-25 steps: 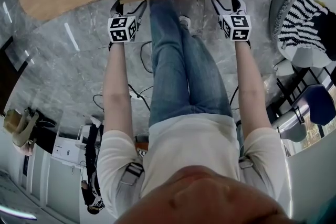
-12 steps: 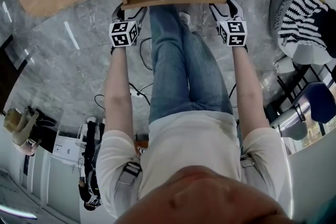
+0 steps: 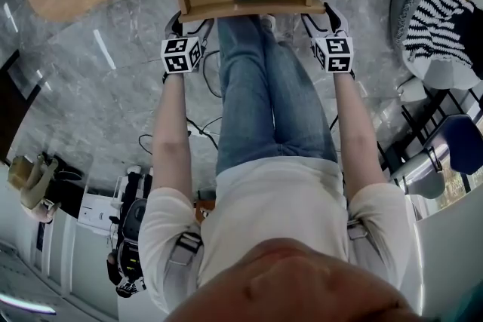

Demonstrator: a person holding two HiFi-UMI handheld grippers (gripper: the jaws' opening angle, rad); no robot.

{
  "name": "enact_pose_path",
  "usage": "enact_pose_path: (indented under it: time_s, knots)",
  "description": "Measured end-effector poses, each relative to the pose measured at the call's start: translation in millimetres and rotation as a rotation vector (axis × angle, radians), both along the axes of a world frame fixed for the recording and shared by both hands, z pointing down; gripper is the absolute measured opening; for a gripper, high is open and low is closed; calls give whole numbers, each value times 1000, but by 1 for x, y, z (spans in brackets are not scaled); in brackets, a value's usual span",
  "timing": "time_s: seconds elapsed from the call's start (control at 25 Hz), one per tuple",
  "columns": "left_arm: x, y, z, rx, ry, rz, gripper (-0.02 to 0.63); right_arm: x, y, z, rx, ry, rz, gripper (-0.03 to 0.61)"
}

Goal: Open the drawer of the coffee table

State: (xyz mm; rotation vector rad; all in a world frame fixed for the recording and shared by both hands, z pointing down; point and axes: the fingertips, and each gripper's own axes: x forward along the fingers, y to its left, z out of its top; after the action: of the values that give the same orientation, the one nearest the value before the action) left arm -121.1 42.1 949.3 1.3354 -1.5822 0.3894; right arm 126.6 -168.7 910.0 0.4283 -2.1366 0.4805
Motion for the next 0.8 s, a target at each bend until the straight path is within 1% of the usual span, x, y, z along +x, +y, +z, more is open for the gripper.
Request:
enact_pose_path:
  time_s: [0.4, 0.68, 0.8]
  knots:
    - [18, 21, 23, -62, 23, -9, 371, 22, 24, 25, -28, 69, -43, 288]
    - [14, 21, 27, -58, 8, -27, 370, 19, 24, 28, -17, 61, -49, 293]
    - [15, 20, 27, -79, 10, -30, 370, 20, 23, 29, -15, 71, -48, 293]
